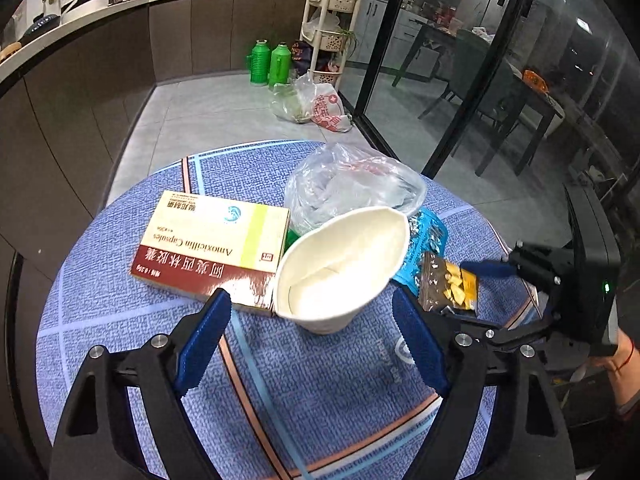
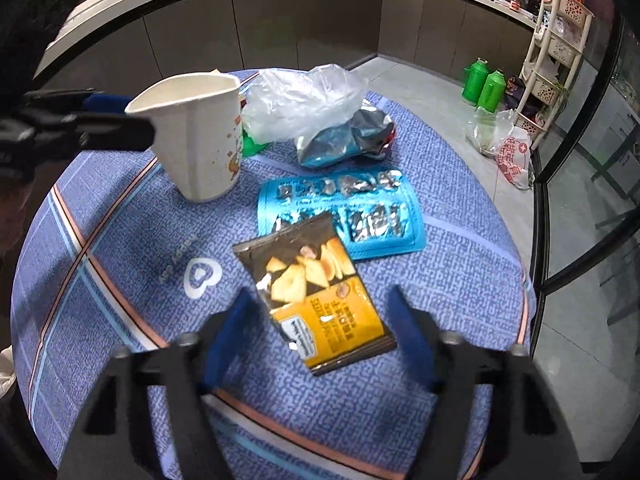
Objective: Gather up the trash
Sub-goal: 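Move both tools back over the table toward the paper cup and chip bag, then grasp the paper cup with the left tool while the right tool grasps the yellow chip bag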
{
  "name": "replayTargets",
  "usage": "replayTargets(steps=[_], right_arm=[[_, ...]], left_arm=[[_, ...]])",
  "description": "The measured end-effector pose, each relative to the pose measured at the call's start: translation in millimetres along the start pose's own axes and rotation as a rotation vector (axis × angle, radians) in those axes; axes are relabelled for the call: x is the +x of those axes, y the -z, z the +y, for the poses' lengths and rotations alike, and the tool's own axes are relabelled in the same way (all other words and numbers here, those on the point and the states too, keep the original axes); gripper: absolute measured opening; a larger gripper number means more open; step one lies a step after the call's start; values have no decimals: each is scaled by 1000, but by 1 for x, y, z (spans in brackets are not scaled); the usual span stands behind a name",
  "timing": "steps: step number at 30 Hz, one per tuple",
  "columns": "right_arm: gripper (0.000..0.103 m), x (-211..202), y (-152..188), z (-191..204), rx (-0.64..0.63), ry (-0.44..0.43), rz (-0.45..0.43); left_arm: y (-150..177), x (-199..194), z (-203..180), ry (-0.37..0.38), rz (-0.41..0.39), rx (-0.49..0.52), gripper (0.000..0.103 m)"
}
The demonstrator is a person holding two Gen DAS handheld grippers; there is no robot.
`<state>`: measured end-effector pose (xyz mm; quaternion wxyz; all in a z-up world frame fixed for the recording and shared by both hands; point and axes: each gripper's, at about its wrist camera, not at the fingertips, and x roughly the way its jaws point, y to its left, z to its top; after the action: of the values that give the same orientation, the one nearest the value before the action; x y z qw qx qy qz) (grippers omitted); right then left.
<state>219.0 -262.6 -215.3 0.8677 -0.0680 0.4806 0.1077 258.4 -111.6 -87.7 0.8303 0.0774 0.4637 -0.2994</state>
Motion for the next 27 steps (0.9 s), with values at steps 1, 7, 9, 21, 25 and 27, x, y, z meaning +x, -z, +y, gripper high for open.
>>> replayTargets(steps=[1, 7, 9, 21, 25, 27], right_arm=[[51, -1, 2, 0, 2, -2, -6], [36, -11, 13, -1, 71, -47, -19], [36, -15, 16, -1, 86, -55, -30], [36, -43, 39, 11, 164, -66, -75], [36, -53, 47, 16, 183, -63, -82], [36, -56, 49, 16, 197, -65, -86]], left_arm=[[-1, 1, 0, 1, -1, 4, 78], [-9, 8, -10, 34, 5, 35, 69], [-10, 12, -13, 51, 13, 41, 62], [-5, 17, -21, 86, 30, 22, 50], [-1, 12, -29, 80, 16, 43, 47], [5, 6, -34, 69, 3, 55, 46]])
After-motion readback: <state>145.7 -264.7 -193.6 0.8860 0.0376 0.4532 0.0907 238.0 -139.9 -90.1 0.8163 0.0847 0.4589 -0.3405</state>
